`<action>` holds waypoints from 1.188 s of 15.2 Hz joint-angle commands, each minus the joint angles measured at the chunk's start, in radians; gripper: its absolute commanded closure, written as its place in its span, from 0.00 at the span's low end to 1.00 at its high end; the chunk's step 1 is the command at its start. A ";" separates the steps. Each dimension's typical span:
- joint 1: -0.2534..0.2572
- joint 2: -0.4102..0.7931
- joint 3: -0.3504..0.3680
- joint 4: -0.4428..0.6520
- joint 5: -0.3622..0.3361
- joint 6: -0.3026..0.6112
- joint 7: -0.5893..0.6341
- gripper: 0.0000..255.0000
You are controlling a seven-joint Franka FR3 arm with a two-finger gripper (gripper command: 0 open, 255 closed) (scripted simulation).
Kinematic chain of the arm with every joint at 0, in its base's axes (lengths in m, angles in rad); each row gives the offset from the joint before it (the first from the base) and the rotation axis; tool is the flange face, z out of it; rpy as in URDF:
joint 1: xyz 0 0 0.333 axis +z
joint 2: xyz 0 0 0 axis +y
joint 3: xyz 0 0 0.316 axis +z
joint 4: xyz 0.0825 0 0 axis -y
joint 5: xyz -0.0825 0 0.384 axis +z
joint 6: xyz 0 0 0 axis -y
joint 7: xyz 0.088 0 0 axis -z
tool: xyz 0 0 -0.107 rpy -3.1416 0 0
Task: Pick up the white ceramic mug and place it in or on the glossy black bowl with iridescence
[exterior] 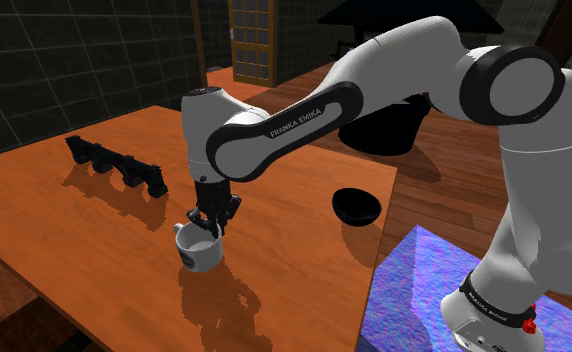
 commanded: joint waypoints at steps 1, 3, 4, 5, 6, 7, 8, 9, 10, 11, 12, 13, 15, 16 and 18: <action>0.000 0.000 0.000 0.000 0.000 0.000 0.000 1.00; 0.000 0.000 0.000 0.000 0.000 0.000 0.000 1.00; 0.000 0.000 0.000 0.000 0.000 0.000 0.000 1.00; 0.000 0.000 0.000 0.000 0.000 0.000 0.000 1.00; -0.001 -0.005 0.001 0.005 0.002 -0.011 -0.001 1.00; -0.001 -0.011 0.003 0.011 0.005 -0.021 -0.002 1.00; -0.002 -0.016 0.004 0.018 0.007 -0.033 -0.003 1.00; -0.002 -0.021 0.005 0.024 0.009 -0.044 -0.004 1.00; -0.003 -0.026 0.007 0.031 0.011 -0.055 -0.004 1.00; -0.003 -0.030 0.008 0.037 0.013 -0.066 -0.005 1.00; -0.004 -0.035 0.009 0.045 0.015 -0.077 -0.006 1.00; -0.004 -0.039 0.010 0.052 0.017 -0.089 -0.007 1.00; -0.004 -0.047 0.012 0.068 0.021 -0.112 -0.008 1.00; -0.004 -0.051 0.013 0.076 0.022 -0.123 -0.008 1.00; -0.004 -0.057 0.015 0.094 0.025 -0.147 -0.009 1.00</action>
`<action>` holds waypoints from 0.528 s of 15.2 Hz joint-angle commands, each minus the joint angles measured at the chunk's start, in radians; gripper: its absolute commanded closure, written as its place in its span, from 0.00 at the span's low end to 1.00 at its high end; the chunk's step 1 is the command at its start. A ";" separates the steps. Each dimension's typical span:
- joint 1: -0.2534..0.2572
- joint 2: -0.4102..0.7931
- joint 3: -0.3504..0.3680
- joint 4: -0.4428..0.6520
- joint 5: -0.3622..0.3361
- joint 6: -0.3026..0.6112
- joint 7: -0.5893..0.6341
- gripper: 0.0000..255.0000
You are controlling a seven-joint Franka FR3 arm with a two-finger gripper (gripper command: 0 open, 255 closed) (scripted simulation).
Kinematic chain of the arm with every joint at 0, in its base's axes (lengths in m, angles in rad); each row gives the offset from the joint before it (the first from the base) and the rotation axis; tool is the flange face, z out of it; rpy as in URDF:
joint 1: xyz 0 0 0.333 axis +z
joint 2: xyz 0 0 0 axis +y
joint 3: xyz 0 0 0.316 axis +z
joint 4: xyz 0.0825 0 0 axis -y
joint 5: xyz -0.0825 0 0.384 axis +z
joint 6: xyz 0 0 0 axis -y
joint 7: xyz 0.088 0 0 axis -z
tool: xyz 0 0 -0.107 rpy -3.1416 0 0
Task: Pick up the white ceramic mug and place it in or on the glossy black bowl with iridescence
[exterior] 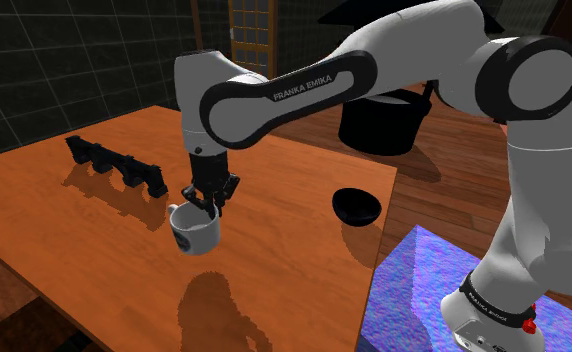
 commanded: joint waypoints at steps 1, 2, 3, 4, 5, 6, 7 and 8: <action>0.001 -0.007 0.002 0.016 0.003 -0.023 0.000 1.00; 0.001 -0.010 0.003 0.026 0.004 -0.035 0.000 1.00; 0.001 -0.013 0.004 0.036 0.005 -0.047 0.000 1.00; 0.002 -0.015 0.004 0.046 0.007 -0.060 -0.001 1.00; 0.002 -0.017 0.005 0.056 0.008 -0.072 -0.001 1.00; 0.003 -0.019 0.006 0.067 0.009 -0.085 -0.001 1.00; 0.003 -0.021 0.006 0.078 0.009 -0.097 -0.001 1.00; 0.004 -0.022 0.007 0.089 0.010 -0.110 -0.001 1.00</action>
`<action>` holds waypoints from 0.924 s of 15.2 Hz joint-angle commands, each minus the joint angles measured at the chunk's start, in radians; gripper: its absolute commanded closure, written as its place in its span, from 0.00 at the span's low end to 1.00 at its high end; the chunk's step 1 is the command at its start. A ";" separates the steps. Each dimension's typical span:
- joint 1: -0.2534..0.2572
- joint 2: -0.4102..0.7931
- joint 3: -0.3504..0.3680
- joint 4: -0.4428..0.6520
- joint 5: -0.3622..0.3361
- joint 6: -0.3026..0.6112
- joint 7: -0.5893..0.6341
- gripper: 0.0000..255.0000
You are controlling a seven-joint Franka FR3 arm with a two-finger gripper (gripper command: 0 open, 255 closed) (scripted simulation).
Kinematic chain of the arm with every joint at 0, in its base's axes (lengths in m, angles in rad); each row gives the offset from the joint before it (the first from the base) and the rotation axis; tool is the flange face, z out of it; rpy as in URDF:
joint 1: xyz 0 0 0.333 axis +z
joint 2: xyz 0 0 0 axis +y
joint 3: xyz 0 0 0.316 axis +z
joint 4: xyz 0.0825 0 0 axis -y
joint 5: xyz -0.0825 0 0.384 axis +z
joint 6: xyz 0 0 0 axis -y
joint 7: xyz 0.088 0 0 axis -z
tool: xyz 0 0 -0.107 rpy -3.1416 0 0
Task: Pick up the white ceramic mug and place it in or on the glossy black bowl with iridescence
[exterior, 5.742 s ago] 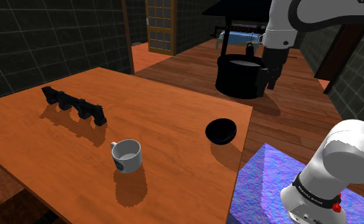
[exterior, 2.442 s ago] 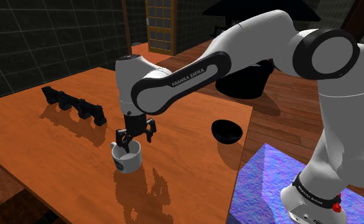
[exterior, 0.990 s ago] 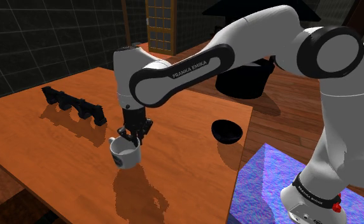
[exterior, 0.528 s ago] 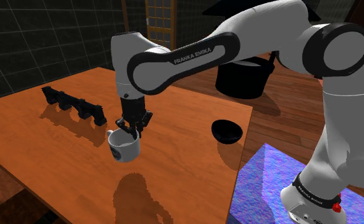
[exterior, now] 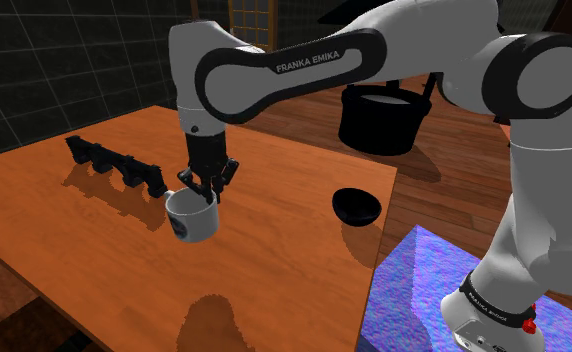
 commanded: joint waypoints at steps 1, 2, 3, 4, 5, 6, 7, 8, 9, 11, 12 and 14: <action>0.002 -0.003 0.001 0.022 0.001 -0.025 0.001 1.00; 0.003 -0.004 0.002 0.034 0.002 -0.038 0.001 1.00; 0.004 -0.005 0.002 0.046 0.002 -0.051 0.001 1.00; 0.005 -0.005 0.003 0.059 0.003 -0.064 0.001 1.00; 0.006 -0.005 0.003 0.073 0.003 -0.077 0.001 1.00; 0.008 -0.005 0.004 0.086 0.003 -0.091 0.001 1.00; 0.009 -0.005 0.004 0.101 0.003 -0.104 0.002 1.00; 0.011 -0.004 0.004 0.115 0.003 -0.118 0.002 1.00; 0.012 -0.003 0.005 0.130 0.002 -0.132 0.002 1.00; 0.016 0.000 0.005 0.162 0.002 -0.161 0.003 1.00; 0.017 0.001 0.005 0.169 0.001 -0.167 0.003 1.00; -0.033 -0.090 0.007 0.045 0.036 -0.129 -0.033 1.00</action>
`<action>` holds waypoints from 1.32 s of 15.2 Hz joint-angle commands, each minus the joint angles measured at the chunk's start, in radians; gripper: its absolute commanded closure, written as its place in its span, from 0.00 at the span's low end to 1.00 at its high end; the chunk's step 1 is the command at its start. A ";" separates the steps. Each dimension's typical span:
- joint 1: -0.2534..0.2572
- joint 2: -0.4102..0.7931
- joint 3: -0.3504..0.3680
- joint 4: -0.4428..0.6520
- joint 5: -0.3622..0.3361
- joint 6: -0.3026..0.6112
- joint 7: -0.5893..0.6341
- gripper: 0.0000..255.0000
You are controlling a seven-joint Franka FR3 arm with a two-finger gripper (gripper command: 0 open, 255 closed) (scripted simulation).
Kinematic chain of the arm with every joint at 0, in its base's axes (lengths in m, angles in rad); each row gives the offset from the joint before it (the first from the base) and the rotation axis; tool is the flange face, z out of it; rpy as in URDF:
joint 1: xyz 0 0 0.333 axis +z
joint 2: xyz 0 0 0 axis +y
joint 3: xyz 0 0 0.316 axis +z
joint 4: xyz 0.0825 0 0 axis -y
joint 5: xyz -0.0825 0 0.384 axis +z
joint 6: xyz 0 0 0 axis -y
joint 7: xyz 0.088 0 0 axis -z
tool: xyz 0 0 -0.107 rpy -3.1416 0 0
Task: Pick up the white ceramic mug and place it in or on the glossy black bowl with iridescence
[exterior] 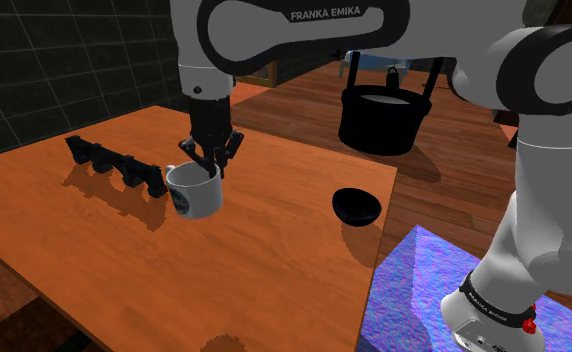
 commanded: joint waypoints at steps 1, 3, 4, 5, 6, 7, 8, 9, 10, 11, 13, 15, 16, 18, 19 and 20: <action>-0.043 -0.081 0.000 -0.109 0.032 0.031 -0.034 1.00; -0.084 -0.163 -0.005 -0.210 0.066 0.056 -0.076 1.00; -0.102 -0.201 -0.009 -0.257 0.083 0.066 -0.099 1.00; -0.118 -0.239 -0.015 -0.301 0.099 0.075 -0.122 1.00; -0.134 -0.276 -0.021 -0.343 0.115 0.082 -0.146 1.00; -0.148 -0.312 -0.029 -0.383 0.130 0.087 -0.171 1.00; -0.161 -0.347 -0.038 -0.421 0.144 0.091 -0.195 1.00; -0.173 -0.381 -0.048 -0.457 0.158 0.095 -0.220 1.00; -0.184 -0.414 -0.058 -0.492 0.170 0.097 -0.245 1.00; -0.194 -0.447 -0.070 -0.525 0.181 0.098 -0.270 1.00; -0.212 -0.509 -0.095 -0.587 0.200 0.097 -0.320 1.00; -0.227 -0.567 -0.123 -0.643 0.213 0.094 -0.369 1.00; -0.235 -0.595 -0.137 -0.670 0.218 0.091 -0.393 1.00; -0.249 -0.648 -0.168 -0.719 0.225 0.084 -0.441 1.00; -0.256 -0.673 -0.183 -0.741 0.226 0.080 -0.464 1.00; -0.263 -0.697 -0.199 -0.763 0.226 0.075 -0.488 1.00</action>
